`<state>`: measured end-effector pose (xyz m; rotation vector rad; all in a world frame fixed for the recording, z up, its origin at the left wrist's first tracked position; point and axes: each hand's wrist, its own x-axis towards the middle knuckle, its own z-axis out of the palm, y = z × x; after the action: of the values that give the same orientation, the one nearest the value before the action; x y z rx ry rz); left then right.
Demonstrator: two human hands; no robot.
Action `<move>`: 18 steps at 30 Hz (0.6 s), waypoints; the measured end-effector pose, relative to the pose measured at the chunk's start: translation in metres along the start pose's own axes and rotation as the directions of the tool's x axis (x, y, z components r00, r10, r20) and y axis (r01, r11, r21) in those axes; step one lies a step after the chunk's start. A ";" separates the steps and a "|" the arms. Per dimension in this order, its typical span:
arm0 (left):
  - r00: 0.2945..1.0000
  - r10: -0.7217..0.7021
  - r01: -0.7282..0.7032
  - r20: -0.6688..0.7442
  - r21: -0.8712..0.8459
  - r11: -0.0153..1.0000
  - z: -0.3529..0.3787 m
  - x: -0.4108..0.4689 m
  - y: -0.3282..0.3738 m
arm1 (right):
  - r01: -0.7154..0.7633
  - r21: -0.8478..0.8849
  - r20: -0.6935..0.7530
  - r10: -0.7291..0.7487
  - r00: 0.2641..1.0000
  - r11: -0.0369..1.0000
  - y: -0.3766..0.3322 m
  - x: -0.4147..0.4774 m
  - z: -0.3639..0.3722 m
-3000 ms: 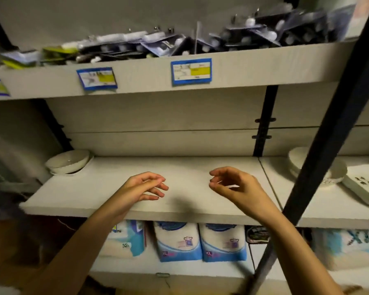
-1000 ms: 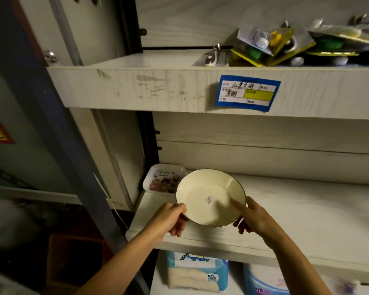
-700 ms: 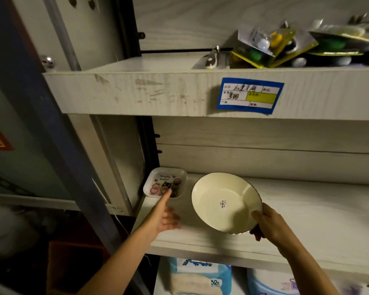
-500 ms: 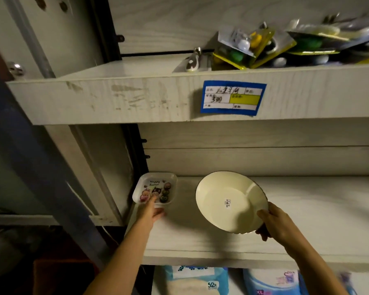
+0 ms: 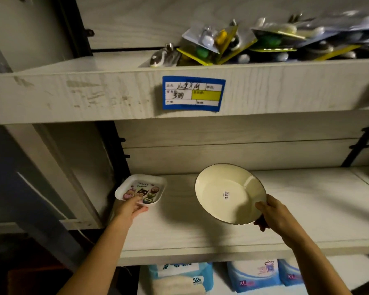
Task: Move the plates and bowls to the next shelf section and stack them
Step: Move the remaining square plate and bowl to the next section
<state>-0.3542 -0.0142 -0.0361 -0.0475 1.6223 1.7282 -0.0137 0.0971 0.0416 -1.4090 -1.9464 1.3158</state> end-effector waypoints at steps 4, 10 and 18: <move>0.984 0.040 -0.035 0.174 -0.034 0.999 -0.001 -0.044 -0.001 | -0.002 -0.008 -0.020 0.002 1.000 1.000 0.003 -0.004 -0.016; 0.933 0.045 -0.016 0.356 -0.084 0.996 0.018 -0.120 -0.011 | -0.019 0.014 -0.079 0.020 0.997 1.000 0.017 -0.023 -0.056; 0.901 0.054 -0.062 0.431 0.004 0.998 0.069 -0.179 -0.040 | -0.045 0.026 -0.125 0.048 0.991 0.999 0.059 -0.042 -0.130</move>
<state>-0.1737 -0.0437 0.0337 0.3724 1.3178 1.6260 0.1317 0.1217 0.0618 -1.4970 -1.8217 1.2340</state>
